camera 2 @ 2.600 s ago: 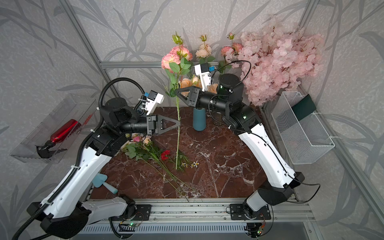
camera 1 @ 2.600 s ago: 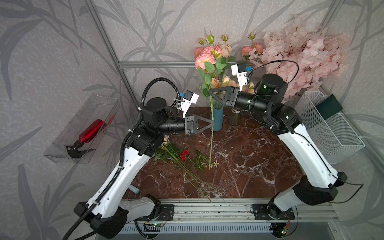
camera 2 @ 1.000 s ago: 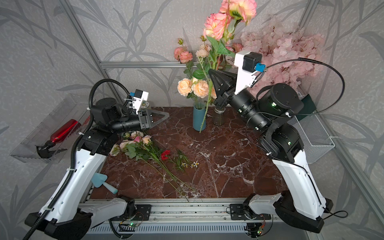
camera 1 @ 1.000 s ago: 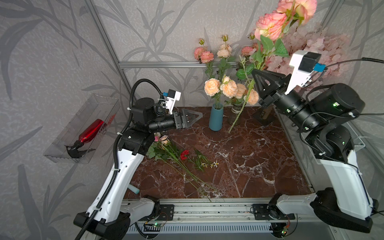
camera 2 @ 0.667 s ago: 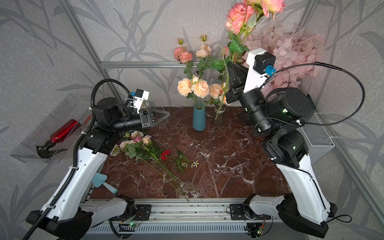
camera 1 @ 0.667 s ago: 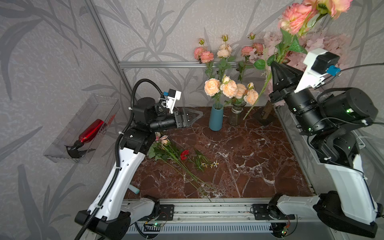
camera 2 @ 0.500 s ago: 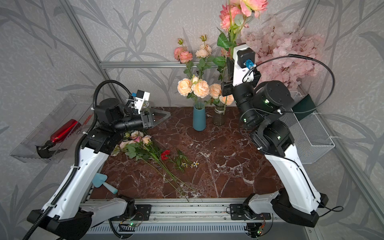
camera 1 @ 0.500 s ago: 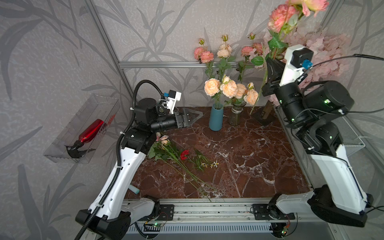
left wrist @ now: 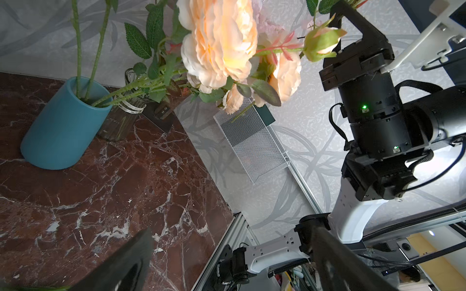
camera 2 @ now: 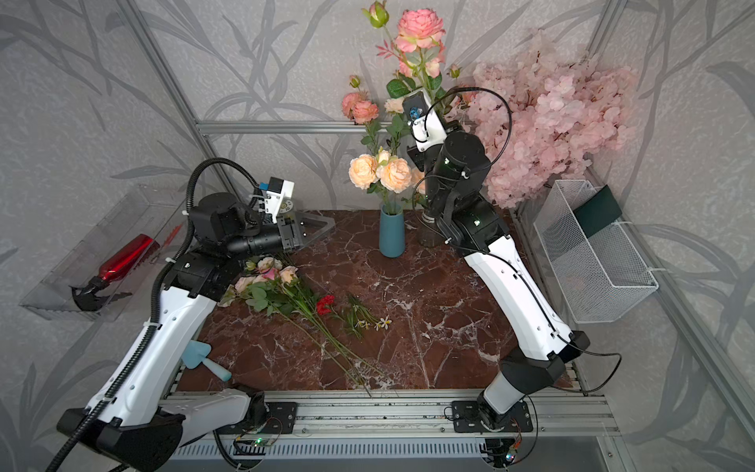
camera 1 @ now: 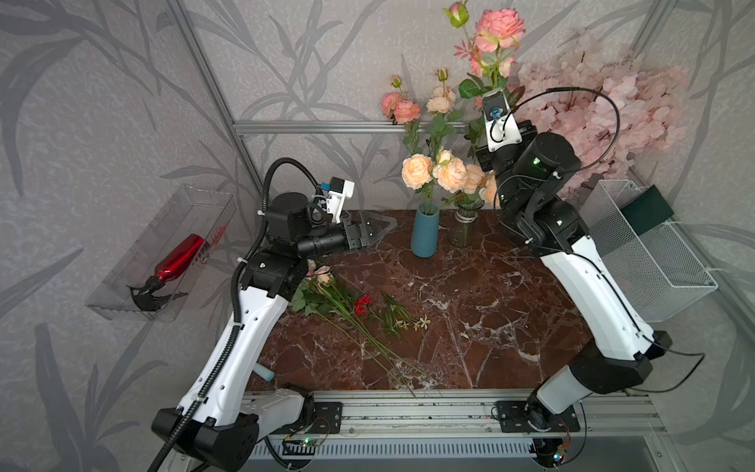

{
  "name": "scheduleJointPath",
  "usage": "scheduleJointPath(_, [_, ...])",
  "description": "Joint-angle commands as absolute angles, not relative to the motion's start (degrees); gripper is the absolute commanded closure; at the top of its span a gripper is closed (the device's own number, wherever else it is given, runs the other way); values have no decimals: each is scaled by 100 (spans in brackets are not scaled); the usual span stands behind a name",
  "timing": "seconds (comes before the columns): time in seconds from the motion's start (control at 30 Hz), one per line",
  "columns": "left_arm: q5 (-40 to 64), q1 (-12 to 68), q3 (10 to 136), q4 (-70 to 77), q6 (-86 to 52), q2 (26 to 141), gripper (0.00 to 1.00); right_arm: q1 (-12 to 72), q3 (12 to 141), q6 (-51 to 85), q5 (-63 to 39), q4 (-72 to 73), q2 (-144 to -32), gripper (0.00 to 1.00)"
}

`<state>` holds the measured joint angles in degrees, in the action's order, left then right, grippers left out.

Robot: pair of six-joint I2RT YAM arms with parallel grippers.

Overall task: Place the pink flowers into the vase
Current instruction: Place the flower in the vase.

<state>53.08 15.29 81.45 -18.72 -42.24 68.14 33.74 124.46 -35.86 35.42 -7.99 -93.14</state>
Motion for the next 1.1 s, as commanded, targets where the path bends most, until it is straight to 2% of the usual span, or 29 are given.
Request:
scheduleJointPath(0.0, [5421,1485,8086,-1588,-4296,6899,1,2960,13226,-3063,3555,-1067,-9483,100])
scheduleJointPath(0.17, [5414,1459,8065,-1548,-4288,6974,1,2447,14410,-2392,3181,-1938,-10293,100])
scheduleJointPath(0.33, [5399,1437,8051,-1536,-4276,7051,1,1739,15956,-1090,2174,-3180,-11287,100])
scheduleJointPath(0.43, [5398,1417,8044,-1532,-4271,7080,1,1427,16286,-468,1458,-3396,-11611,100])
scheduleJointPath(0.87, [5473,1390,7904,-1316,-4377,7240,1,1125,15229,378,-551,-2161,-12067,100])
scheduleJointPath(1.07, [5503,1380,7862,-1230,-4403,7303,1,1187,14521,225,-466,-1581,-11896,100])
